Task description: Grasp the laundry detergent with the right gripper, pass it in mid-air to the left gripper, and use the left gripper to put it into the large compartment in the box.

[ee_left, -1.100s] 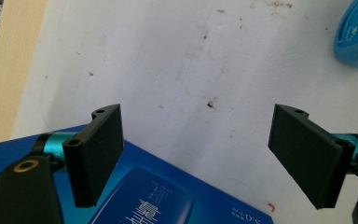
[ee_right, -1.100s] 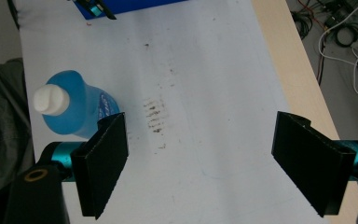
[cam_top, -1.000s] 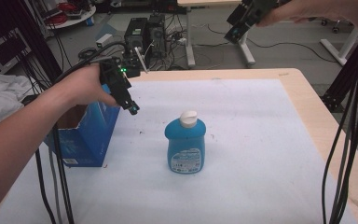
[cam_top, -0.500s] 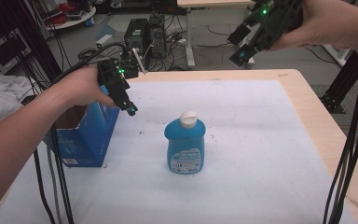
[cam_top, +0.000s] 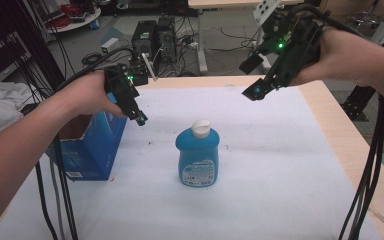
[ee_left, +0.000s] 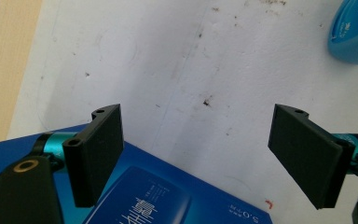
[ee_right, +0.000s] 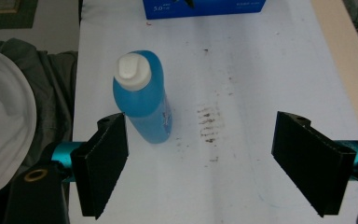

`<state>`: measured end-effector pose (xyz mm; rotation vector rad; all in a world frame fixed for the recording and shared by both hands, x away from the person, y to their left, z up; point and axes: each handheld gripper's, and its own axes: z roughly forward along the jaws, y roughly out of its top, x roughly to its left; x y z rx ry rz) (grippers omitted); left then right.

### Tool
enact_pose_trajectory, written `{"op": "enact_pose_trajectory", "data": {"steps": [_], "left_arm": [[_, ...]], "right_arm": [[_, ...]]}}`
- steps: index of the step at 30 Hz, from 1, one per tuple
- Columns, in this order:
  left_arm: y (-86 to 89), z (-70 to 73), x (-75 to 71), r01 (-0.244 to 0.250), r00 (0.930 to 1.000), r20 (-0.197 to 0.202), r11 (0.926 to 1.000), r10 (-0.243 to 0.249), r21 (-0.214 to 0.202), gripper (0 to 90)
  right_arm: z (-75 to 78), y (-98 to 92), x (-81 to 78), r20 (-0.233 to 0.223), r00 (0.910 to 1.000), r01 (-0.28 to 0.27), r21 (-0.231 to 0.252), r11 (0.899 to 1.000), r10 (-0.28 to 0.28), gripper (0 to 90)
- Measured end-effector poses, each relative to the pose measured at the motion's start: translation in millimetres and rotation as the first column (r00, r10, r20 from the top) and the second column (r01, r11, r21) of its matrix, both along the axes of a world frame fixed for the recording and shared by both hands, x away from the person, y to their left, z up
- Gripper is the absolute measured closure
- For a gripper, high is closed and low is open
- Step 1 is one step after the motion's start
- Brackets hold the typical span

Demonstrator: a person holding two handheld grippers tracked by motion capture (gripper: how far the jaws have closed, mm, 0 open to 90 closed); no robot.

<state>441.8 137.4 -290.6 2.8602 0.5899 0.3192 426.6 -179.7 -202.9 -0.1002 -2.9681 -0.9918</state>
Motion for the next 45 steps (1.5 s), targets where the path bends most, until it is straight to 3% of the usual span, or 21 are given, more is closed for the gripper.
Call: {"op": "enact_pose_trajectory", "data": {"steps": [22,45], "left_arm": [[-1.8,-0.6,-1.3,0.008,1.0,-0.003,1.0,-0.008,-0.003,18.2],[-5.4,-2.4,-1.4,0.015,0.9998,-0.01,0.9999,-0.015,0.005,18.2]], "right_arm": [[-61.8,18.8,-22.3,-0.05,0.9979,-0.043,-0.019,0.999,0.042,18.2],[-103.8,44.0,-29.2,-0.105,0.9917,-0.072,0.019,0.997,0.074,18.2]]}}
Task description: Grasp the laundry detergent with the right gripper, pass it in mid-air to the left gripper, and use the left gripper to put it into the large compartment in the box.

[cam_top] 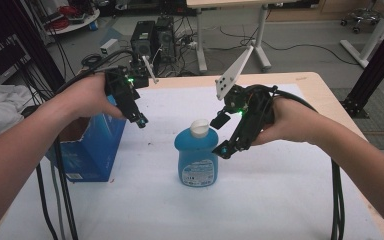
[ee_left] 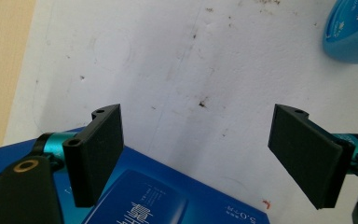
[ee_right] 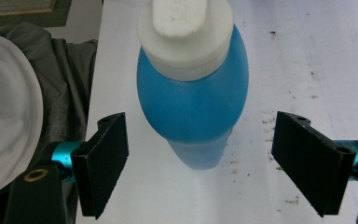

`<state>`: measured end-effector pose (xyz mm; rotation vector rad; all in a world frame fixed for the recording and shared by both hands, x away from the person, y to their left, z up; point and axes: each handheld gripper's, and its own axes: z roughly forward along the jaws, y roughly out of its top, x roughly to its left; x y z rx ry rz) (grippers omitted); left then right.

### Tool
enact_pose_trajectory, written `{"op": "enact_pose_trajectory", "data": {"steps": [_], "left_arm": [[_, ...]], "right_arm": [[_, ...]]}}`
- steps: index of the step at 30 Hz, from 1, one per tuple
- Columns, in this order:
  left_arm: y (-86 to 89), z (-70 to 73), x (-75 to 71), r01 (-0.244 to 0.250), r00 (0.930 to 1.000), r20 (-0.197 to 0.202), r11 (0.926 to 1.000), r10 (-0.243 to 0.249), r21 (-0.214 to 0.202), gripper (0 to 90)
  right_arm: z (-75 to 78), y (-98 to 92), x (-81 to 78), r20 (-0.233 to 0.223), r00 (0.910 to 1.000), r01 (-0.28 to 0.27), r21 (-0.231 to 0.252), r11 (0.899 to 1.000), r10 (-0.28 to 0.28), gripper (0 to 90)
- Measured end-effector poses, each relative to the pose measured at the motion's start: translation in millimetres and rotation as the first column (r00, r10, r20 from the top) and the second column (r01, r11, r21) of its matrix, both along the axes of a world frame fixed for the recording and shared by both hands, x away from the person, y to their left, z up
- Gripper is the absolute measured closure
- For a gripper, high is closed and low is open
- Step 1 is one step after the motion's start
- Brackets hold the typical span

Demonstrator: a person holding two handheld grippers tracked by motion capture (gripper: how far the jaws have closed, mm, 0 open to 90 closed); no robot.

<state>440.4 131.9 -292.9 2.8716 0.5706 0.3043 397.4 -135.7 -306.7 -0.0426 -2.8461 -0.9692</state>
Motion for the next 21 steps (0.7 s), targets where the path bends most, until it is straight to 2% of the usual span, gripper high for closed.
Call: {"op": "enact_pose_trajectory", "data": {"steps": [9,21], "left_arm": [[-1.5,0.0,0.5,0.008,1.0,0.0,1.0,-0.008,0.004,18.2],[-3.3,-0.5,-0.2,0.019,0.9998,-0.003,0.9998,-0.019,0.011,18.2]], "right_arm": [[-13.9,10.7,-1.2,-0.005,0.9999,-0.014,-0.018,1.0,0.014,18.3],[-26.4,19.3,-3.1,0.001,1.0,-0.004,-0.008,1.0,0.004,18.3]]}}
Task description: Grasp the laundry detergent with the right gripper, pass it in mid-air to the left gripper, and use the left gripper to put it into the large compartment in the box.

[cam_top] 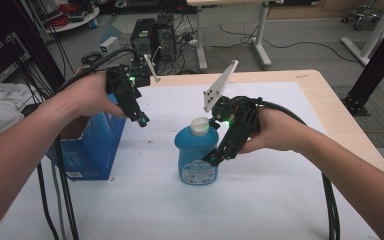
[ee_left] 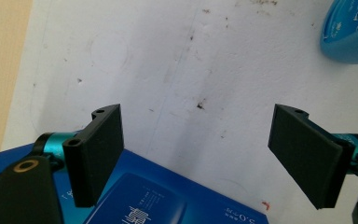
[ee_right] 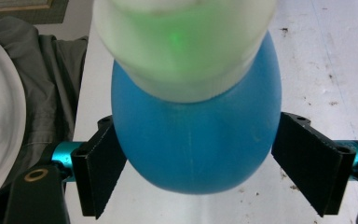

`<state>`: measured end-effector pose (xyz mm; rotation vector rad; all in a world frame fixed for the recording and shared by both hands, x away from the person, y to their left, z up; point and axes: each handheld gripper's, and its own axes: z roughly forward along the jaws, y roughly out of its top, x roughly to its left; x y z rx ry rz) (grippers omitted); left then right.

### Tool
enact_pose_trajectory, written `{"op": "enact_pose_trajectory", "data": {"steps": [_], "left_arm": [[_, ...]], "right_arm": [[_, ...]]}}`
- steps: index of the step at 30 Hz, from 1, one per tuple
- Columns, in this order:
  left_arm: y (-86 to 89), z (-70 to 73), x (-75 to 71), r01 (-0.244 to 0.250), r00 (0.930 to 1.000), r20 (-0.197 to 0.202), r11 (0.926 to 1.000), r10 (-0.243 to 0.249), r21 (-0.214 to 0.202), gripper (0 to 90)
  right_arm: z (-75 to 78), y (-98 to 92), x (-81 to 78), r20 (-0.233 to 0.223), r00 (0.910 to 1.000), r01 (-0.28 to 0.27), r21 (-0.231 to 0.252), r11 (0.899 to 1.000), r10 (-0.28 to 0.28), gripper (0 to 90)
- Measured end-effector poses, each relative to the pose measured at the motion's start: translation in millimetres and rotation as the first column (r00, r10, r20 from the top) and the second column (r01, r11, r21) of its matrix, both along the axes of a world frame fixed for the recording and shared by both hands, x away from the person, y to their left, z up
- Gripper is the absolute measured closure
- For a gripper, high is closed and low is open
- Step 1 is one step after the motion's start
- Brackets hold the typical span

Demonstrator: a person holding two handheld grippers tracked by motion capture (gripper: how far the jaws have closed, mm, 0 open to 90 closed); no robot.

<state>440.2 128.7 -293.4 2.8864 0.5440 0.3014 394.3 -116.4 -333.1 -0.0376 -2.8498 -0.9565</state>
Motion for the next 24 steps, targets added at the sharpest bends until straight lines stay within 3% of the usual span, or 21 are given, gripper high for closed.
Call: {"op": "enact_pose_trajectory", "data": {"steps": [24], "left_arm": [[0.2,0.1,-0.9,-0.007,0.9999,0.011,0.9999,0.007,-0.007,18.2]], "right_arm": [[-5.6,-0.4,2.2,0.011,0.9996,0.025,0.026,0.999,-0.025,18.6]]}}
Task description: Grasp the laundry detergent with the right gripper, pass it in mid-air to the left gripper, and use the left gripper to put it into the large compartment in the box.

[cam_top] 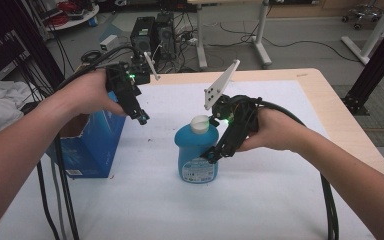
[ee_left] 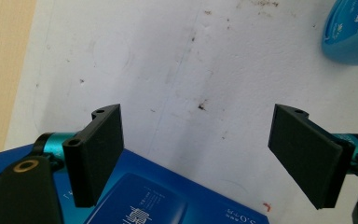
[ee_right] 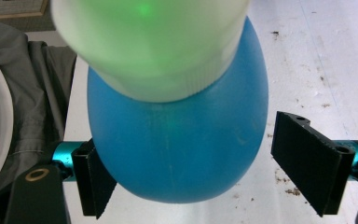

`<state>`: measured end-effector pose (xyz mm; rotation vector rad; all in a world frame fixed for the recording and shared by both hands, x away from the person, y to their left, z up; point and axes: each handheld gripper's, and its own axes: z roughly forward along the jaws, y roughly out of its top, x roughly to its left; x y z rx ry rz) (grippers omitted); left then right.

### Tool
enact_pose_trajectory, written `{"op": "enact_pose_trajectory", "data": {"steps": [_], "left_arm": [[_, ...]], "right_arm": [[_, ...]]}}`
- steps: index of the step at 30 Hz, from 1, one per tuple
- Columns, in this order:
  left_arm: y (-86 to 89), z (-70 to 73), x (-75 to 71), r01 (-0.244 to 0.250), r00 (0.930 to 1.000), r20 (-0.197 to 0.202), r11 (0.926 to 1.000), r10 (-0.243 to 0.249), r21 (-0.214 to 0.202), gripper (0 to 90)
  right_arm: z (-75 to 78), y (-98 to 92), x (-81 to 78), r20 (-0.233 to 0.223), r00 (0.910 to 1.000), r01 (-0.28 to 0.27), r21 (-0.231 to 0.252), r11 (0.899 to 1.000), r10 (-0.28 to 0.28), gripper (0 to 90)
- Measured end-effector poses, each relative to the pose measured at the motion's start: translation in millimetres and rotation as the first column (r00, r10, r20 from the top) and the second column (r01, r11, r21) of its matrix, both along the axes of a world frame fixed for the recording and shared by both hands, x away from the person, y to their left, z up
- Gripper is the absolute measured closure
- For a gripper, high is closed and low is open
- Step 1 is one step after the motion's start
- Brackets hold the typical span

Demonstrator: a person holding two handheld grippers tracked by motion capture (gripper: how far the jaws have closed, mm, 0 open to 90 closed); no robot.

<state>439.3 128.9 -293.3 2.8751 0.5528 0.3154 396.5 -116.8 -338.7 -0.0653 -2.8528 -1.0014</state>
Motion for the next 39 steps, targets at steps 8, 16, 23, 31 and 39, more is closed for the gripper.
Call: {"op": "enact_pose_trajectory", "data": {"steps": [8,16,23,31,39], "left_arm": [[-0.4,-0.3,-0.3,0.0,1.0,0.003,1.0,0.0,-0.002,18.2],[-1.3,-1.5,0.6,0.004,1.0,-0.002,1.0,-0.004,-0.001,18.2],[-1.4,-2.4,1.3,0.002,1.0,-0.003,1.0,-0.002,0.0,18.2],[-1.5,-3.1,1.4,0.007,0.9999,-0.011,1.0,-0.007,0.003,18.3],[-0.9,-3.6,0.6,0.004,0.9999,-0.01,1.0,-0.004,0.002,18.2]], "right_arm": [[-0.2,0.0,-0.3,0.006,1.0,0.004,0.003,1.0,-0.004,18.6],[-0.3,-0.3,-0.2,0.018,0.9998,0.009,0.0,1.0,-0.009,18.8],[0.2,-0.9,0.0,0.018,0.9997,0.014,0.006,1.0,-0.014,19.5],[-0.2,-0.7,-0.6,0.015,0.9999,-0.007,0.014,1.0,0.006,25.9],[-2.2,1.4,-2.7,0.015,0.9996,-0.024,0.023,0.999,0.024,27.6]]}}
